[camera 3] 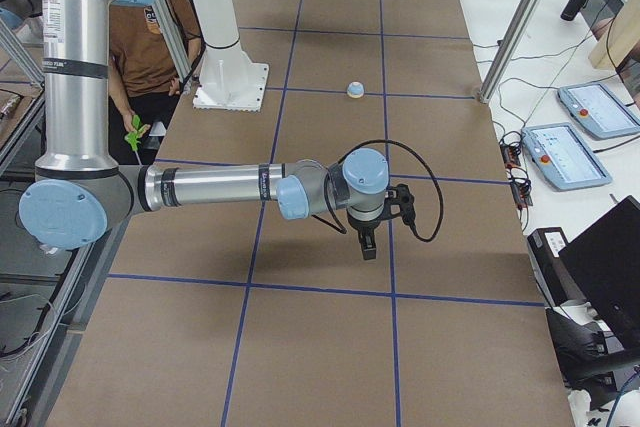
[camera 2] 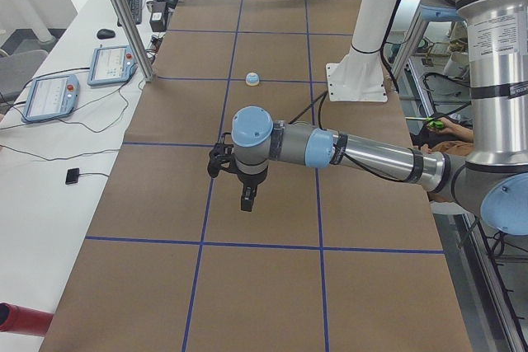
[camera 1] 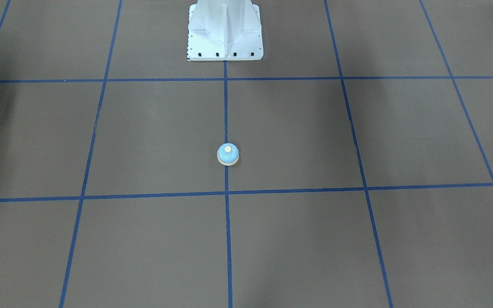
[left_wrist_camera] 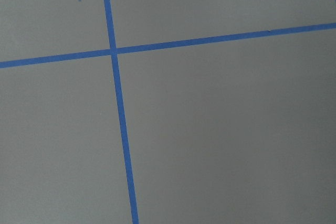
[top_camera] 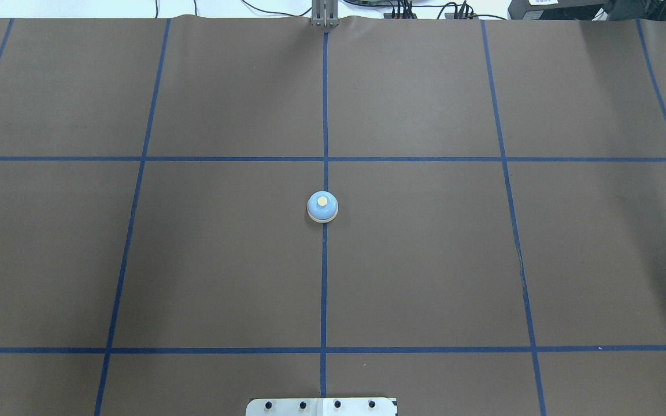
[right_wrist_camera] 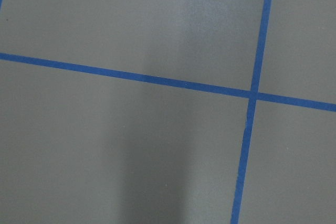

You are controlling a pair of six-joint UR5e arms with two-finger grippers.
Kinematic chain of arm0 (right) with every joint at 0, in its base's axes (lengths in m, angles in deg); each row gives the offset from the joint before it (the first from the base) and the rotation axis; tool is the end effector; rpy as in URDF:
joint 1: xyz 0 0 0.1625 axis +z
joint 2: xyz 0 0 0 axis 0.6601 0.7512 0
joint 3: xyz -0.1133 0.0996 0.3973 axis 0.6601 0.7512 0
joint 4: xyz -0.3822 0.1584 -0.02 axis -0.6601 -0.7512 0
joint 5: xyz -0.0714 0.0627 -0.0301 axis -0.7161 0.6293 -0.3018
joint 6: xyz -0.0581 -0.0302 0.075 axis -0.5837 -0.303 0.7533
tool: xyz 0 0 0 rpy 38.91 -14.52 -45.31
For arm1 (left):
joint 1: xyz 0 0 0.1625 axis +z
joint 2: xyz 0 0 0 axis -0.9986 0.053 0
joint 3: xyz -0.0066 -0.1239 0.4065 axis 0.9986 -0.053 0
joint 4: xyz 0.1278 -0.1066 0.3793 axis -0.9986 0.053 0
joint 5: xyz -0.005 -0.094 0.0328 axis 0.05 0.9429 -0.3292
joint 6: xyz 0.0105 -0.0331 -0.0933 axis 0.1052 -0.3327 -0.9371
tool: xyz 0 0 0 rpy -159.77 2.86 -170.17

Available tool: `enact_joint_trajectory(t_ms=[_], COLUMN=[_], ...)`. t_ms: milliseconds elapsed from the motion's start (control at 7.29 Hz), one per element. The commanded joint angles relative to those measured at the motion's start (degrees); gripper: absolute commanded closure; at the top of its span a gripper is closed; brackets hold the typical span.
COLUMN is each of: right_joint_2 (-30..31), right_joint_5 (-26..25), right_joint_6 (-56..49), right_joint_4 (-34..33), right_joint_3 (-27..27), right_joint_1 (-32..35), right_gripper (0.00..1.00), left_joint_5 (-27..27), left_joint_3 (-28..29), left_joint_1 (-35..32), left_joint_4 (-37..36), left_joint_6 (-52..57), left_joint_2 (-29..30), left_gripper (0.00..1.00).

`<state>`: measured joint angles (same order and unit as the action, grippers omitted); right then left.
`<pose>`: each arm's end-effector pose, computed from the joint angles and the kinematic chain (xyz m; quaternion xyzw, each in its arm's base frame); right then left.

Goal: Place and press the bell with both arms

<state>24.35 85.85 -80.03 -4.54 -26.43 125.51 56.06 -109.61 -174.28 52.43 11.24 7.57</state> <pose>0.0107 -0.4814 0.5907 0.0813 -0.4132 -0.0593 0.9051 -0.0383 -0.4243 0.5465 0.0606 0.4151 0.0538 0.9062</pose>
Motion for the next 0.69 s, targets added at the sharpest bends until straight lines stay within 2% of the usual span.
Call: enact_joint_trajectory(t_ms=[0,549], right_joint_2=[-0.1,-1.0], right_joint_5=[-0.8,-3.2], right_joint_6=[0.0,0.1], right_joint_4=[0.0,0.0], right_joint_3=[-0.8,-0.5], right_joint_1=[0.0,-0.1], right_gripper=[0.0,0.0], left_joint_5=[-0.1,-0.1], left_joint_3=[0.1,-0.5], left_joint_1=[0.0,0.0], left_joint_4=[0.1,0.1], left_joint_6=[0.3,0.2], left_joint_2=[0.4,0.4], left_gripper=[0.0,0.0])
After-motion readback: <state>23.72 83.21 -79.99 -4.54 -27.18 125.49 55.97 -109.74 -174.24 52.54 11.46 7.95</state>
